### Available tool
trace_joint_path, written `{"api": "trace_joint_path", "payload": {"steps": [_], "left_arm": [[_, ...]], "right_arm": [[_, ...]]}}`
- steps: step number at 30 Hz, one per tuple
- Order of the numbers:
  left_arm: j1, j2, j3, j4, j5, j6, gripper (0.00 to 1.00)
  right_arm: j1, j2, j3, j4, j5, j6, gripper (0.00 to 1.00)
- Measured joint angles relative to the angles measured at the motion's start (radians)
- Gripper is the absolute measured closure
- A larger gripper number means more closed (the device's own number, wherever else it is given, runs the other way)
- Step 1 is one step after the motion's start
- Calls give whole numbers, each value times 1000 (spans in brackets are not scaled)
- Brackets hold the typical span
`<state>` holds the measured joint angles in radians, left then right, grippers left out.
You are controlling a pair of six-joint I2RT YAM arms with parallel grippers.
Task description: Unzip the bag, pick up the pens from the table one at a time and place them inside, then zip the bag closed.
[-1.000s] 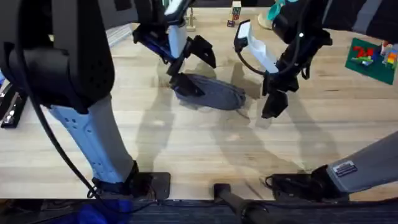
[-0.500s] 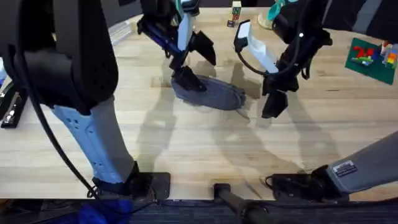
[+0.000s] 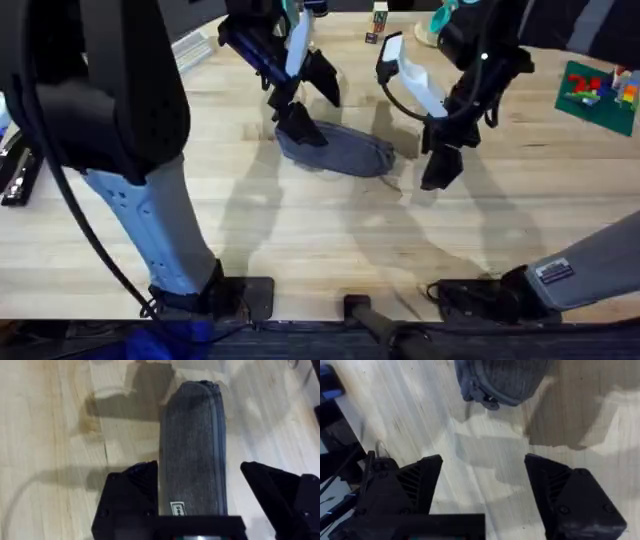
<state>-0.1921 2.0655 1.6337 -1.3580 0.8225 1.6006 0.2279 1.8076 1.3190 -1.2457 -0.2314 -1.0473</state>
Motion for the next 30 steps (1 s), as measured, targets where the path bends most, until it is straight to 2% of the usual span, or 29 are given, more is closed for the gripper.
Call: {"api": "trace_joint_path", "payload": {"steps": [9,22,23,25,28,29,30], "left_arm": [[-4,0,0,-3,-36,-60,4],[-19,0,0,-3,-38,-72,6],[-19,0,0,-4,-38,-77,54],[-19,0,0,-4,-39,-79,329],[-19,0,0,-4,-39,-79,799],[-20,0,0,-3,-42,-75,919],[-21,0,0,1,-43,-77,947]], "right_arm": [[0,0,0,-28,0,0,5],[0,0,0,-29,0,0,5],[0,0,0,-29,0,0,5],[0,0,0,-29,0,0,5],[0,0,0,-29,0,0,4],[0,0,0,-29,0,0,4],[0,0,0,-29,0,0,4]]}}
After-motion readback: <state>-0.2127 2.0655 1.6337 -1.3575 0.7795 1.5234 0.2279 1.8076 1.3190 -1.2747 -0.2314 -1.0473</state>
